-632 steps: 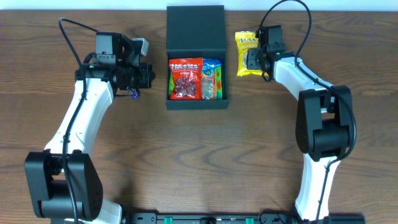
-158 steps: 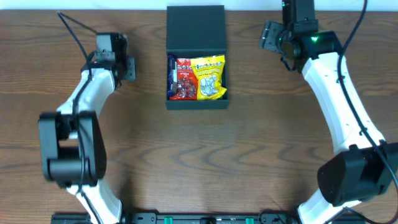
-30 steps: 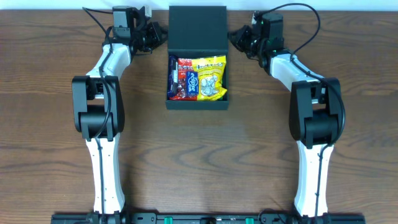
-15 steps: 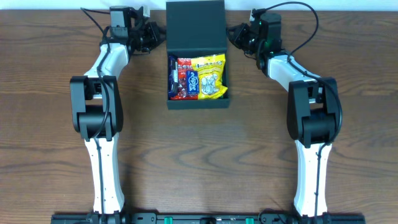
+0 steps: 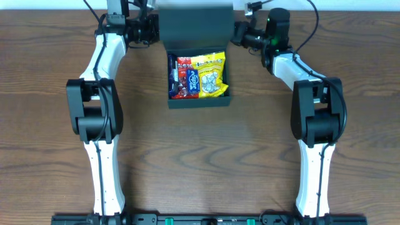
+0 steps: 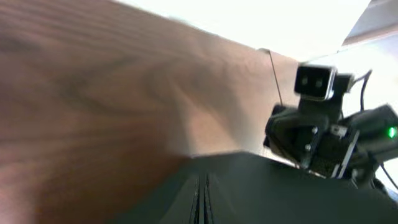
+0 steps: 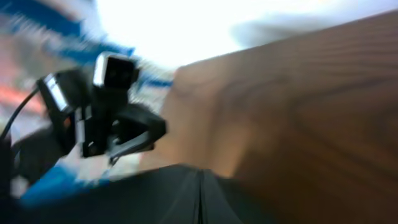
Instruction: Pack container
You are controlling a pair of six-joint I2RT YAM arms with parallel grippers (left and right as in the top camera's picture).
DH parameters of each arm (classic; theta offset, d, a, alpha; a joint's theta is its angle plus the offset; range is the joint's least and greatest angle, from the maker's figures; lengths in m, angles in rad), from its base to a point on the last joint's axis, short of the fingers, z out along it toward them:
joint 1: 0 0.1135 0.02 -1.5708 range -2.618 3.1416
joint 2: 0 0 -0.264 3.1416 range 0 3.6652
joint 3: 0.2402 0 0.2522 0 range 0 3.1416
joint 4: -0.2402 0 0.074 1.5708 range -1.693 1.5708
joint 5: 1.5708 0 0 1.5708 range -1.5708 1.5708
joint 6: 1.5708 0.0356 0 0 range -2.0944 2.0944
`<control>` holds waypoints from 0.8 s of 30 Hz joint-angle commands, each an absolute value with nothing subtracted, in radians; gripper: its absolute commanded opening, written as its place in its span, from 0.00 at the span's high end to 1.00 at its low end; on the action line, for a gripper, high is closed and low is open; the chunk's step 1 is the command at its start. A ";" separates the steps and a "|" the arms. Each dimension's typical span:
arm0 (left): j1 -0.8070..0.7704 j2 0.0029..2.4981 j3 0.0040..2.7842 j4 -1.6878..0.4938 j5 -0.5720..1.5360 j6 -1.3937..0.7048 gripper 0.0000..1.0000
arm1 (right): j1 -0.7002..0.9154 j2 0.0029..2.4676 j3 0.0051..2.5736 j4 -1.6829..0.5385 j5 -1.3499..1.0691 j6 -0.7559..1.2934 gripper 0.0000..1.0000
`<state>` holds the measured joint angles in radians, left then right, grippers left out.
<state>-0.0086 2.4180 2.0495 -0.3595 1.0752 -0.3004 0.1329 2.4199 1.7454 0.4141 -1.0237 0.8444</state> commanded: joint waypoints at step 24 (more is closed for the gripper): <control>0.007 2.006 2.072 -1.130 0.744 0.204 0.94 | 0.031 2.399 1.781 0.188 -1.101 0.749 0.99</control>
